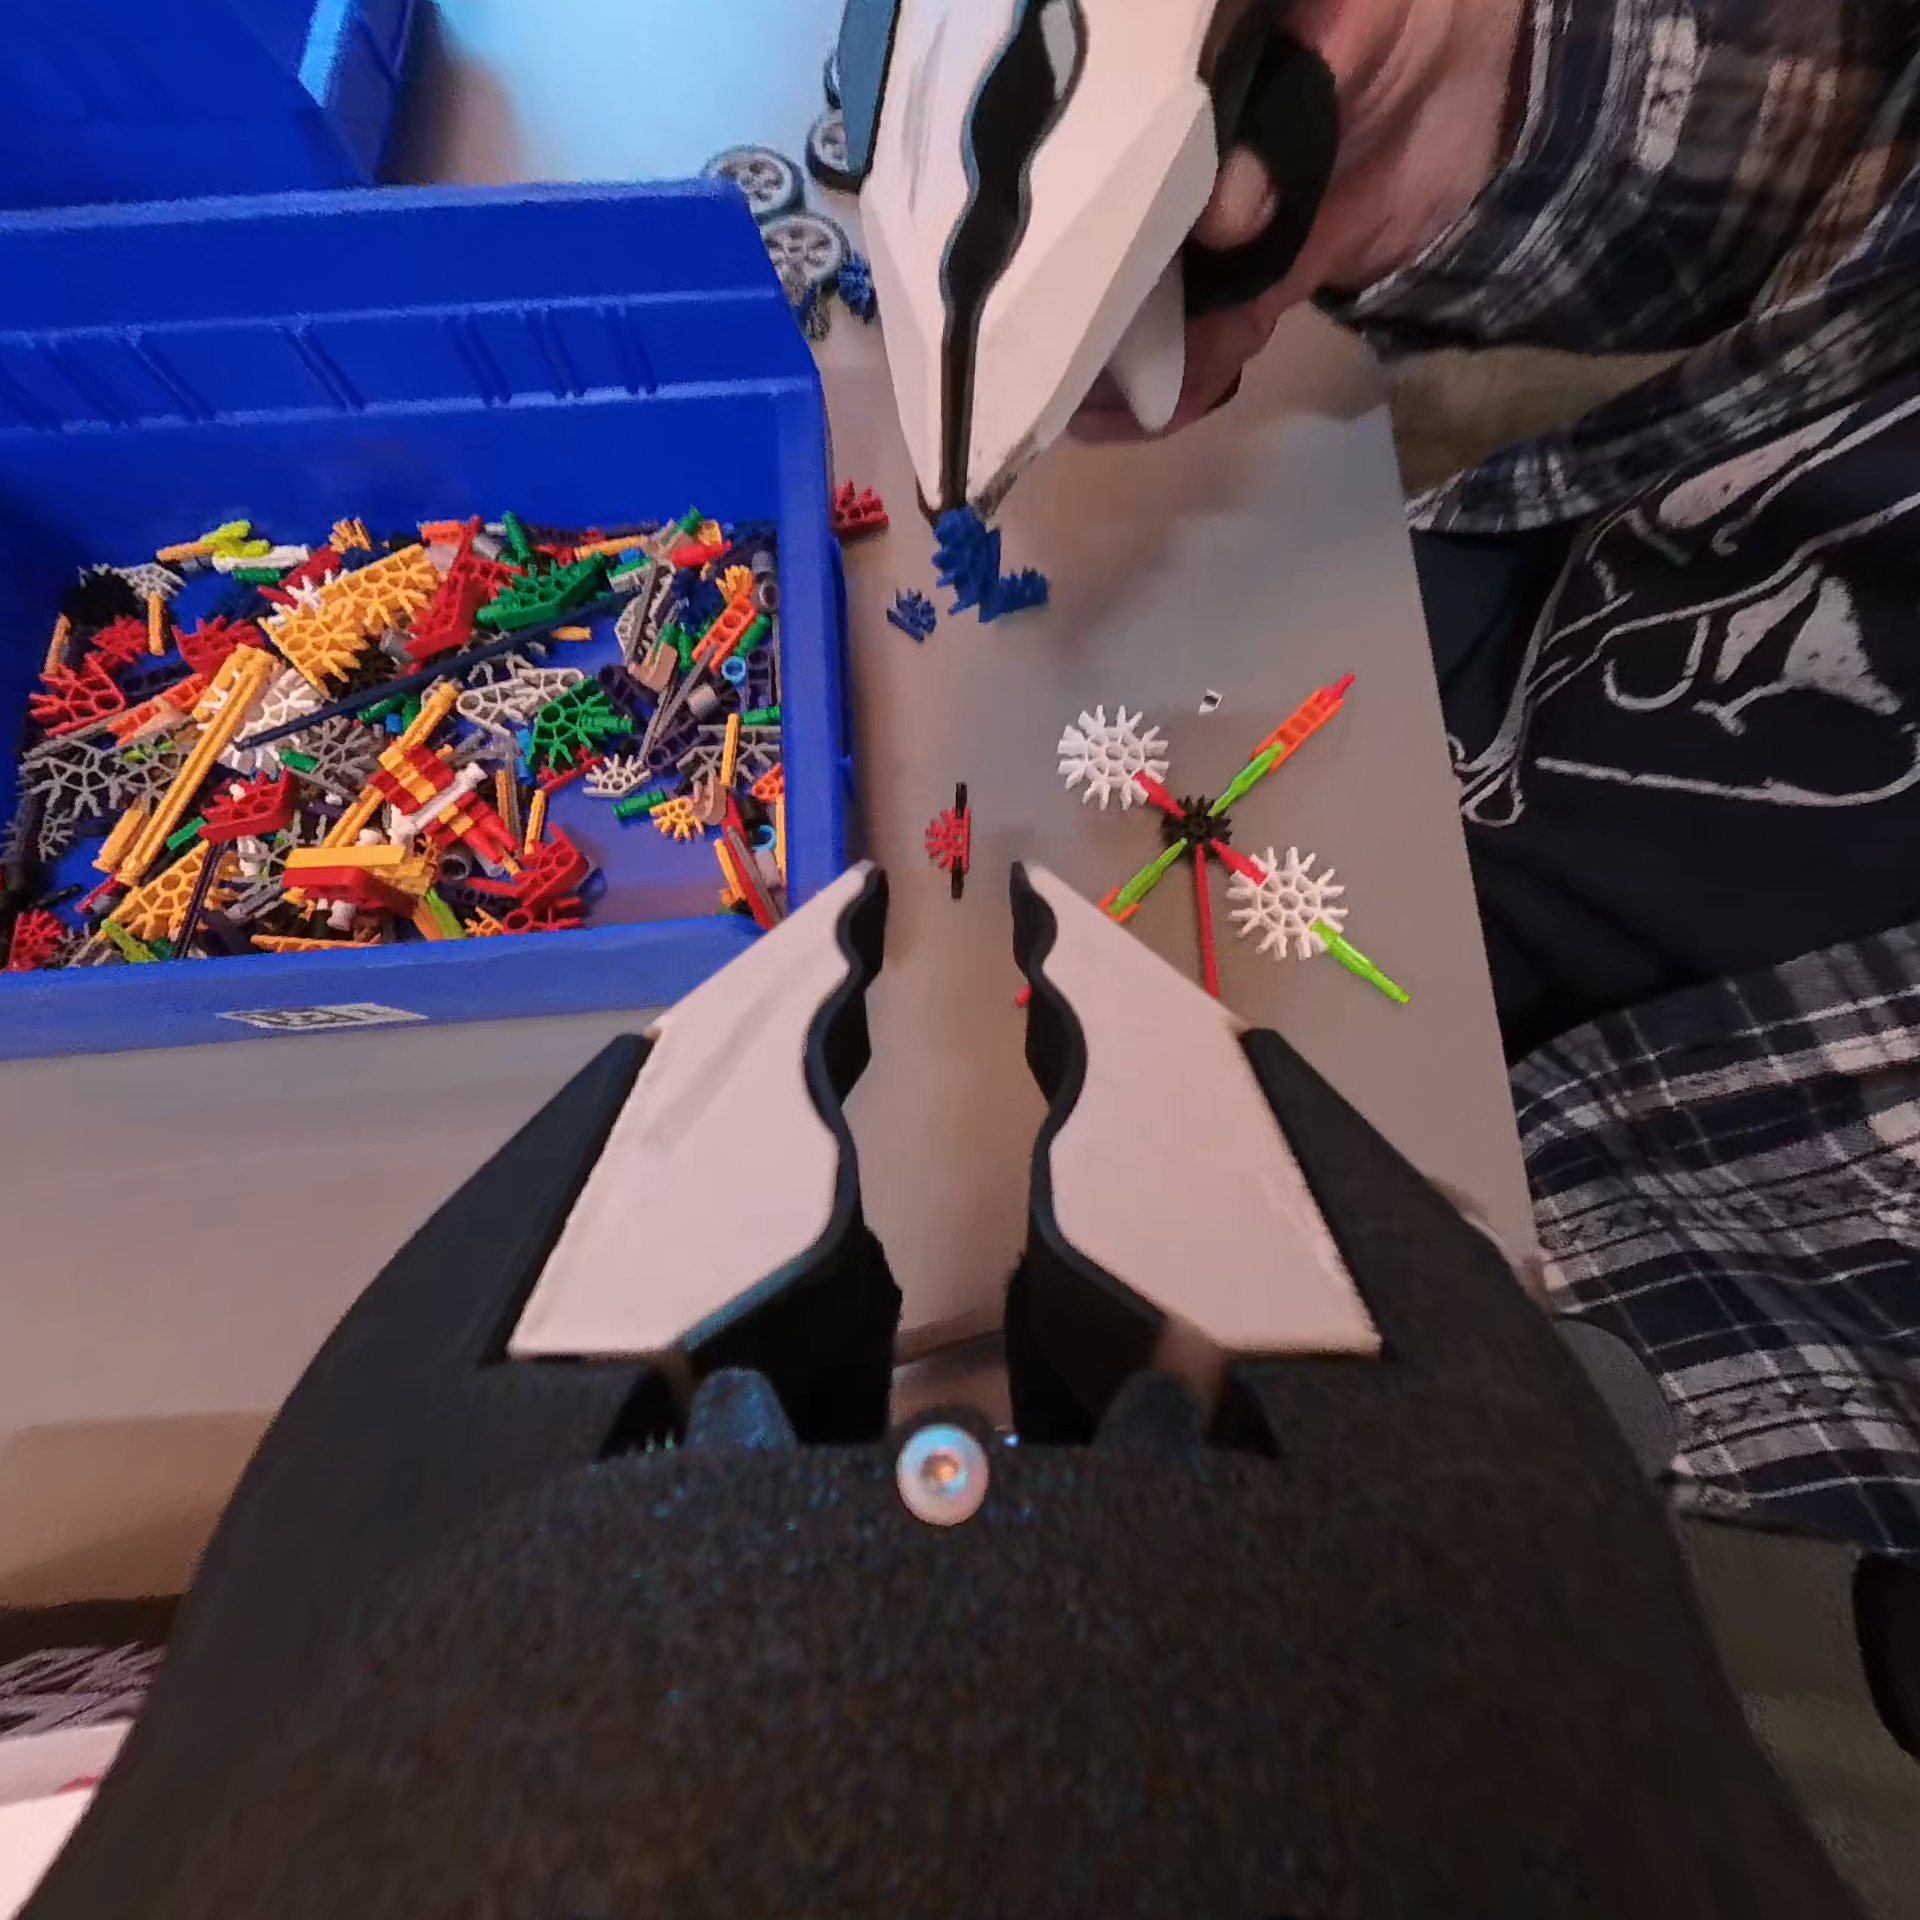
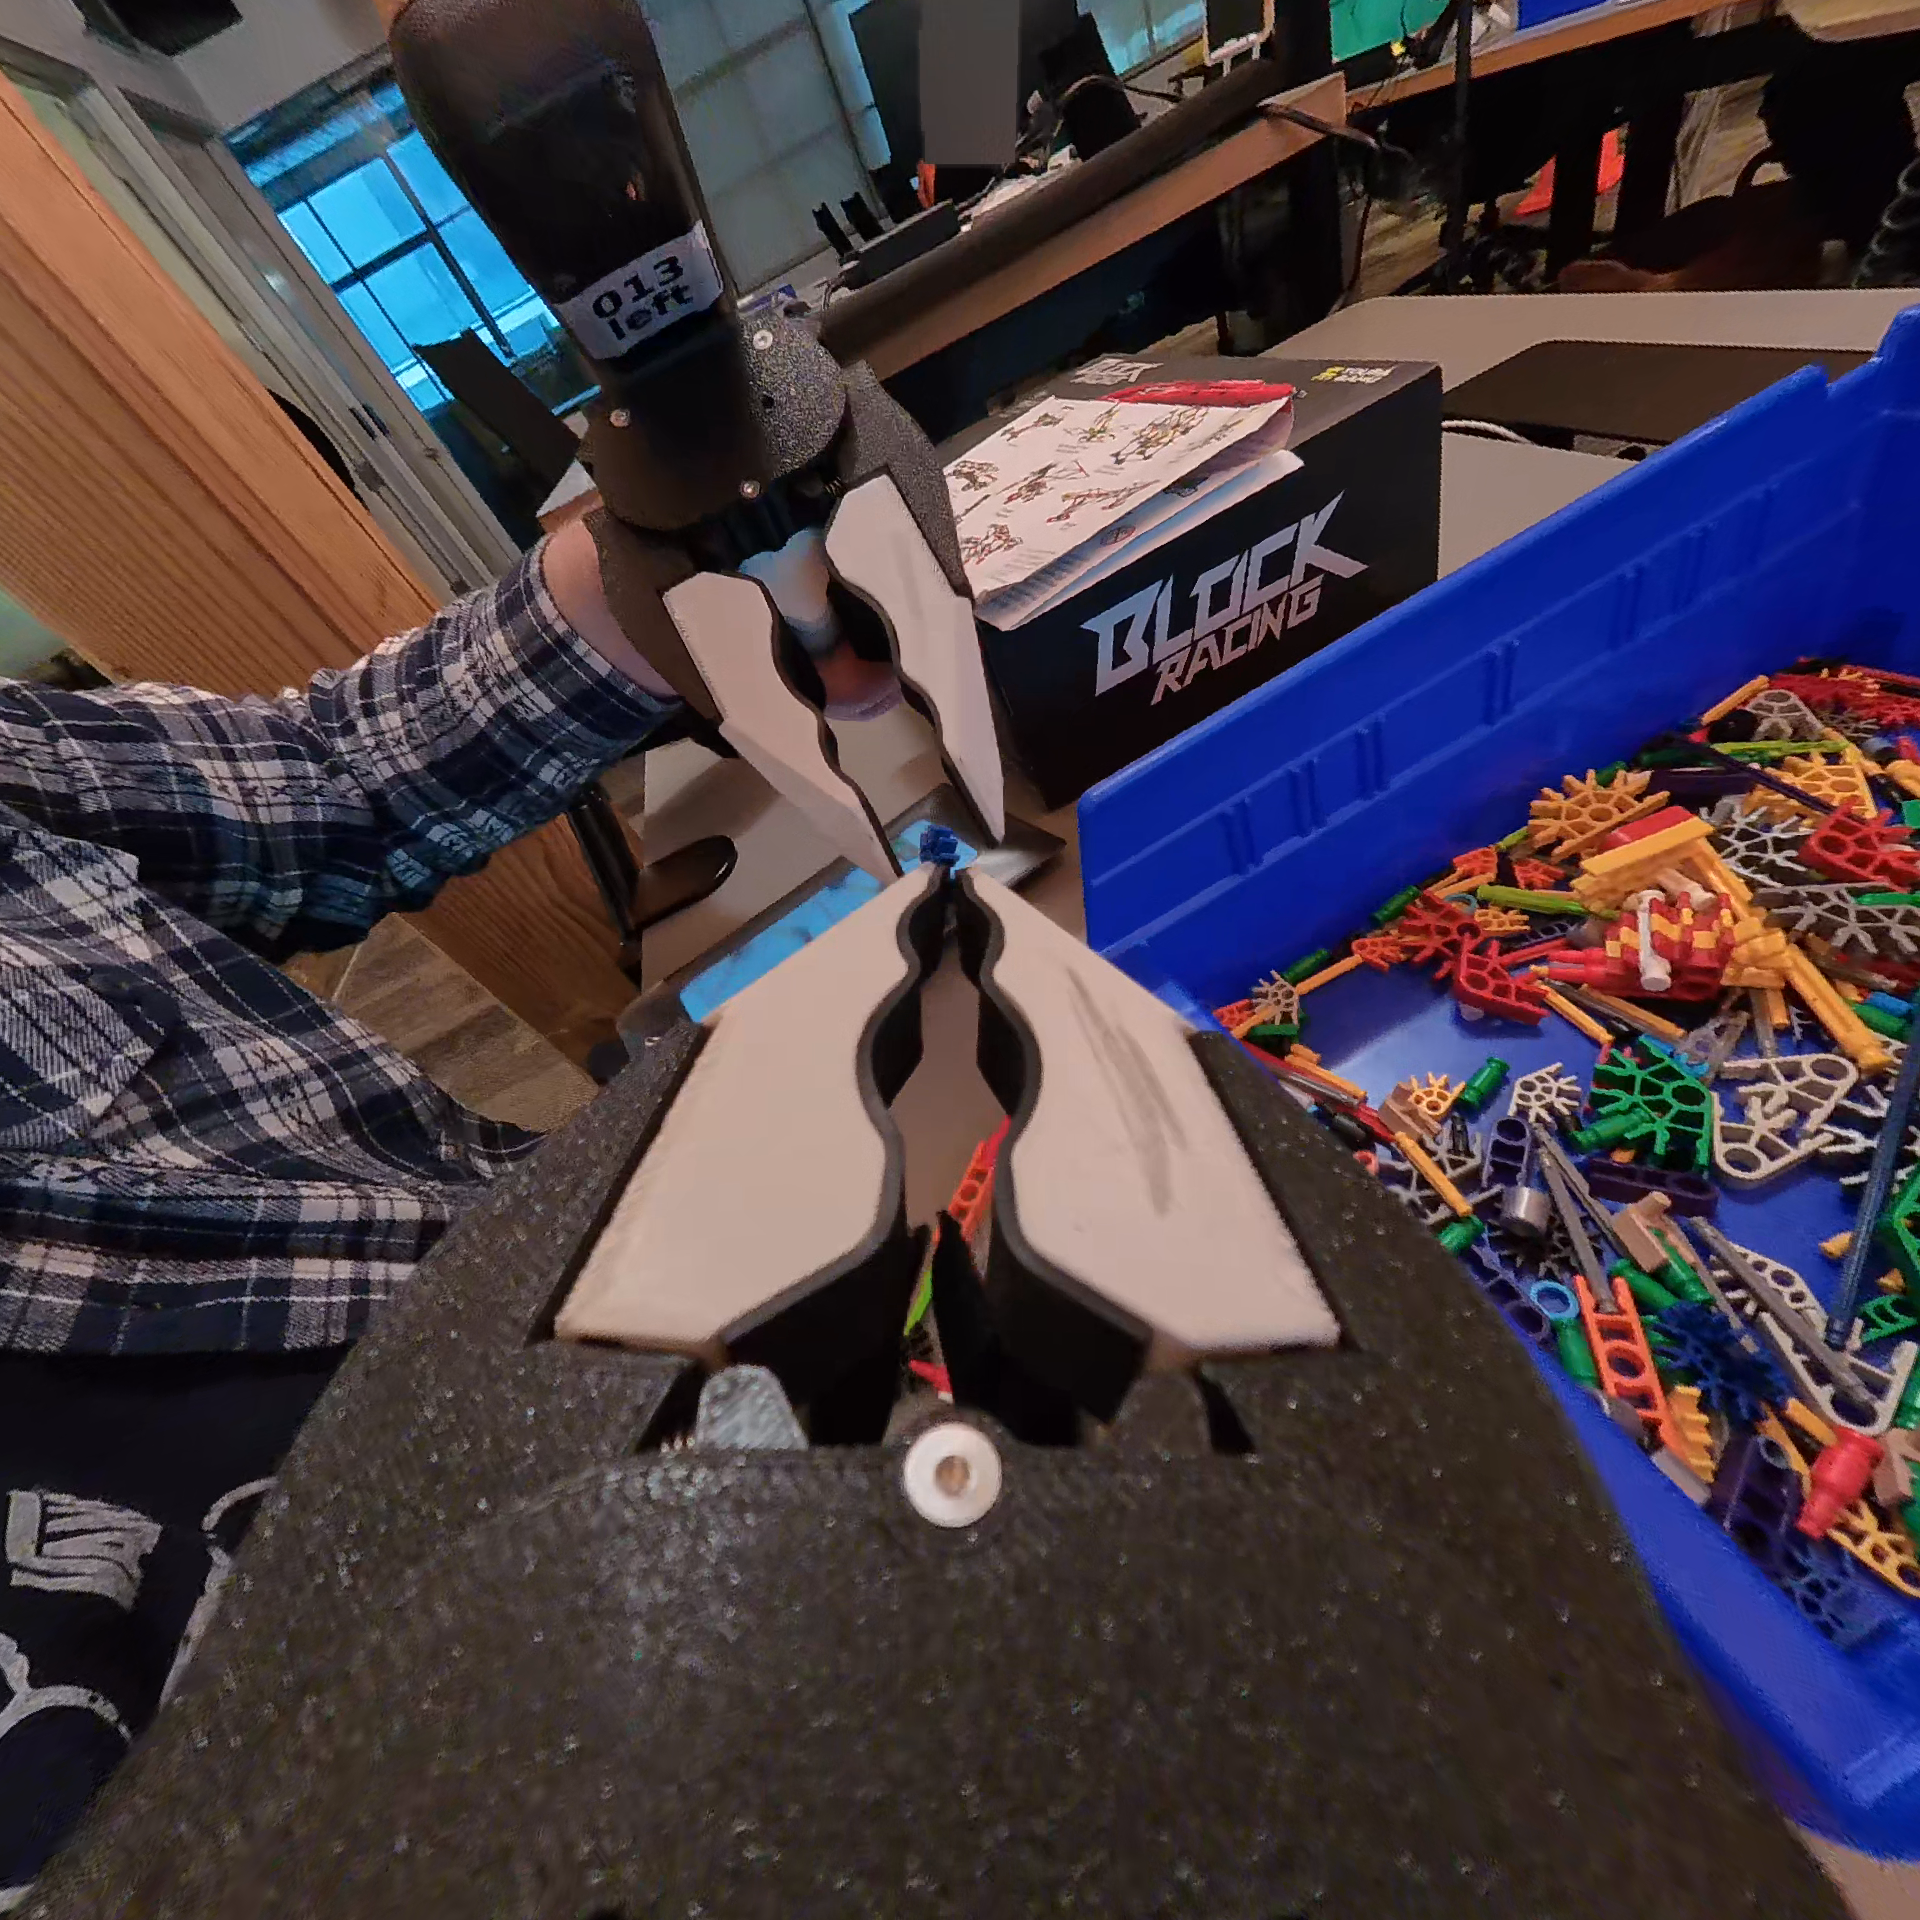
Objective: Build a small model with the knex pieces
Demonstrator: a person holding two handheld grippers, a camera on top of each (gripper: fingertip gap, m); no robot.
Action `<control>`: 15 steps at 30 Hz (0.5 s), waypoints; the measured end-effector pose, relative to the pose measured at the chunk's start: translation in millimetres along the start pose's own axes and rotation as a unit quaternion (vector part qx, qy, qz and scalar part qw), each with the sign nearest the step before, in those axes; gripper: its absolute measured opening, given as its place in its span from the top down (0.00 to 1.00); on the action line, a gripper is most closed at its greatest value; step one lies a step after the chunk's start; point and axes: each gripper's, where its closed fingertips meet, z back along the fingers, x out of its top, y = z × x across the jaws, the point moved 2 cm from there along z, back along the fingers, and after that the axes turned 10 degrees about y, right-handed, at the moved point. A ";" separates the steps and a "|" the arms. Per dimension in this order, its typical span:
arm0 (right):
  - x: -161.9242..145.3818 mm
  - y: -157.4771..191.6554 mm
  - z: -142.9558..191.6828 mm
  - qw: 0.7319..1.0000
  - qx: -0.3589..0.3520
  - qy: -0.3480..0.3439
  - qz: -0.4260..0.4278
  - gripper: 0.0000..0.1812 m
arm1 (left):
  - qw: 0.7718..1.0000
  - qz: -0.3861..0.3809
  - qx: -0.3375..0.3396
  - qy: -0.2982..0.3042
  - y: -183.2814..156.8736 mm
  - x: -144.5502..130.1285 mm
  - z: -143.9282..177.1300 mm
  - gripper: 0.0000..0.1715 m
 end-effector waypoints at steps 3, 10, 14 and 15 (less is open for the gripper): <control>-5.5 -0.7 1.7 1.000 -0.007 0.007 -0.001 1.00 | 1.000 -0.006 -0.003 0.015 -2.8 -4.3 -5.8 0.87; -13.5 -2.9 4.0 1.000 -0.019 0.016 -0.003 1.00 | 0.999 -0.010 0.004 0.030 -0.2 -11.3 -10.8 0.87; -16.6 -3.3 2.1 0.999 -0.026 0.026 0.003 1.00 | 0.999 -0.013 0.005 0.034 -0.3 -12.9 -12.5 0.87; -17.9 -3.6 1.6 0.999 -0.028 0.030 0.004 1.00 | 0.999 -0.014 0.006 0.037 0.0 -13.7 -12.9 0.87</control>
